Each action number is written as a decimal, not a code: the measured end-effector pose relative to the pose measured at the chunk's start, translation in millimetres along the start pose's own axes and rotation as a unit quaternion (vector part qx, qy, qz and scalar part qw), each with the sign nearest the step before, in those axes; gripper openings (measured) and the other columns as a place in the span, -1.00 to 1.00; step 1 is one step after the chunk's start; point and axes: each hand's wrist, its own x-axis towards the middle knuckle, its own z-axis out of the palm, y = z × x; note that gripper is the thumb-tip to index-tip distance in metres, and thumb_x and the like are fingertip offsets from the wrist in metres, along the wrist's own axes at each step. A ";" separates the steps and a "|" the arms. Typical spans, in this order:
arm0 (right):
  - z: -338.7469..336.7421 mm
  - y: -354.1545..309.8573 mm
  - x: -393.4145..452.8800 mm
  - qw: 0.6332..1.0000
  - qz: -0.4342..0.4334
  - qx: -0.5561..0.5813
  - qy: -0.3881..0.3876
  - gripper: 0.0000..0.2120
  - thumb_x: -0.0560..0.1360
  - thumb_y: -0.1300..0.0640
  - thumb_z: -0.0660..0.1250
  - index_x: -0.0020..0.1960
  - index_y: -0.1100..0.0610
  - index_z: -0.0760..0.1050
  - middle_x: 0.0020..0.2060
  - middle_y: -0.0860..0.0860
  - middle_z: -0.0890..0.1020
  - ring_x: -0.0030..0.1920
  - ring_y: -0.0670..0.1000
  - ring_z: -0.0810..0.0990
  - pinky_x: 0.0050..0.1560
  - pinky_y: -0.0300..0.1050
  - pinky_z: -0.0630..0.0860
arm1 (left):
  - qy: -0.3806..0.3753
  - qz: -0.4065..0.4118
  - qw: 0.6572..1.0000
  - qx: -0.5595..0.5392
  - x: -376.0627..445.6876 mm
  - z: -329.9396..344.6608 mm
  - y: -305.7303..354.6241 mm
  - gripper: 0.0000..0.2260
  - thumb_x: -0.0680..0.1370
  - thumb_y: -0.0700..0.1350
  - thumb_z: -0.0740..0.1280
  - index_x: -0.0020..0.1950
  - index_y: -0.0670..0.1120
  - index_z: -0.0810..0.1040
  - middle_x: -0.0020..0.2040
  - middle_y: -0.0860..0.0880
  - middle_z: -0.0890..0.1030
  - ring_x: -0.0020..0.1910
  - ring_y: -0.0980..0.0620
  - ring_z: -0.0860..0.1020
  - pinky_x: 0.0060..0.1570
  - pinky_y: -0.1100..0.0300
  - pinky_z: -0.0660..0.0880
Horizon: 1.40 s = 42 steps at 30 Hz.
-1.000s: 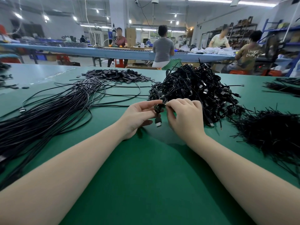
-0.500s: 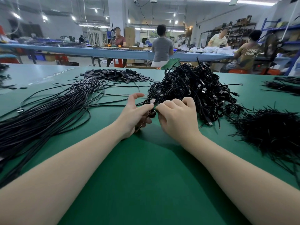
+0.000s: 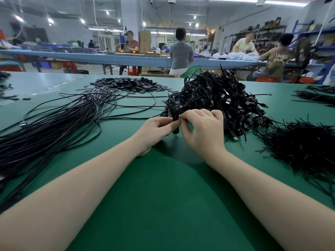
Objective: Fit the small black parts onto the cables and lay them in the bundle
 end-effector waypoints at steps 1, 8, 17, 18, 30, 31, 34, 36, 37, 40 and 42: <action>-0.3 1.5 -0.2 1.000 0.002 -0.003 0.003 -0.88 0.47 0.16 0.33 -0.23 0.09 0.58 -0.31 -0.07 0.64 -0.27 0.05 0.59 -0.16 0.01 0.28 | -0.004 -0.014 1.000 0.002 0.5 0.9 1.1 -0.90 0.57 -0.03 0.34 0.04 0.02 0.61 -0.12 0.07 0.64 -0.11 0.13 0.53 -0.01 0.21 0.43; 5.4 1.5 0.5 0.987 -0.111 -0.102 0.055 -0.80 0.44 0.21 0.30 -0.35 0.07 0.47 -0.46 -0.04 0.47 -0.38 0.08 0.46 -0.22 -0.04 0.30 | 0.014 -0.087 0.985 -0.149 3.6 -5.5 9.6 -0.89 0.58 -0.18 0.23 0.00 0.01 0.50 -0.45 0.06 0.53 -0.49 0.11 0.51 -0.48 0.33 0.37; -3.7 -0.2 7.2 0.991 -0.112 -0.044 0.053 -0.80 0.53 0.16 0.26 -0.25 0.08 0.56 -0.34 -0.04 0.59 -0.34 0.08 0.53 -0.17 -0.01 0.38 | 0.063 -0.146 0.973 -0.170 6.6 -7.3 6.7 -0.77 0.58 0.08 0.24 -0.15 -0.02 0.55 -0.45 0.01 0.46 -0.54 0.09 0.38 -0.48 0.28 0.19; -7.9 -1.4 14.5 0.991 -0.117 -0.037 0.052 -0.79 0.54 0.14 0.25 -0.23 0.08 0.57 -0.32 -0.04 0.60 -0.33 0.08 0.54 -0.15 -0.01 0.36 | 0.081 -0.141 0.971 -0.175 7.4 -7.2 5.7 -0.77 0.59 0.08 0.23 -0.01 -0.04 0.56 -0.44 0.01 0.49 -0.52 0.08 0.41 -0.49 0.29 0.26; -19.5 32.8 175.5 0.927 0.104 -0.185 -0.309 -0.72 0.55 0.02 0.23 -0.24 0.18 0.32 -0.31 0.05 0.44 -0.33 0.03 0.40 -0.32 -0.12 0.29 | 0.088 -0.062 0.988 -0.112 8.1 -4.1 -3.7 -0.84 0.62 -0.18 0.20 0.05 -0.02 0.57 -0.37 0.02 0.59 -0.41 0.10 0.47 -0.43 0.31 0.38; -12.4 19.7 153.9 0.933 0.074 -0.167 -0.309 -0.73 0.54 0.00 0.22 -0.19 0.19 0.37 -0.28 0.05 0.48 -0.30 0.03 0.45 -0.32 -0.13 0.32 | 0.125 -0.053 0.987 -0.085 8.4 -3.1 -5.6 -0.83 0.61 -0.20 0.20 0.04 0.00 0.54 -0.33 0.02 0.60 -0.36 0.09 0.48 -0.38 0.28 0.40; 9.8 -14.6 69.6 0.925 0.056 -0.089 -0.365 -0.67 0.52 -0.14 0.20 0.07 0.09 0.50 -0.03 0.04 0.59 -0.06 0.10 0.57 -0.17 -0.10 0.43 | 0.266 -0.018 0.962 0.061 7.6 -5.7 -11.0 -0.83 0.57 -0.20 0.20 0.07 0.04 0.46 -0.11 0.04 0.58 -0.16 0.02 0.51 -0.14 0.16 0.40; 16.6 -25.5 18.5 0.909 0.087 -0.067 -0.402 -0.62 0.54 -0.20 0.14 0.16 0.03 0.51 0.10 0.03 0.57 0.12 0.12 0.52 -0.02 -0.05 0.42 | 0.289 -0.017 0.942 0.173 9.3 -17.9 -9.5 -0.77 0.55 -0.18 0.22 0.19 0.00 0.44 0.02 0.03 0.51 -0.06 0.00 0.48 -0.03 0.17 0.37; 18.8 -25.3 2.1 0.912 0.103 -0.057 -0.392 -0.63 0.56 -0.19 0.11 0.16 0.00 0.52 0.12 0.01 0.57 0.16 0.11 0.49 0.03 -0.06 0.40 | 0.282 -0.020 0.934 0.220 11.6 -28.1 -6.1 -0.73 0.54 -0.17 0.23 0.25 -0.03 0.43 0.10 -0.01 0.49 -0.03 0.00 0.47 0.02 0.16 0.38; 22.7 -16.0 -12.0 0.925 0.140 -0.010 -0.353 -0.68 0.56 -0.12 0.12 0.15 -0.02 0.54 0.12 -0.07 0.59 0.17 0.06 0.48 0.05 -0.08 0.41 | 0.269 -0.043 0.873 0.405 17.0 -78.8 10.4 -0.64 0.51 -0.13 0.26 0.31 -0.06 0.45 0.26 -0.15 0.44 0.09 -0.09 0.48 0.13 0.07 0.42; 23.8 -14.0 -11.4 0.925 0.143 0.003 -0.352 -0.69 0.55 -0.10 0.14 0.14 -0.02 0.55 0.11 -0.08 0.58 0.16 0.04 0.47 0.07 -0.07 0.41 | 0.266 -0.083 0.790 0.546 9.6 -129.5 17.7 -0.62 0.51 -0.09 0.24 0.34 -0.02 0.44 0.30 -0.17 0.43 0.20 -0.17 0.46 0.14 -0.04 0.42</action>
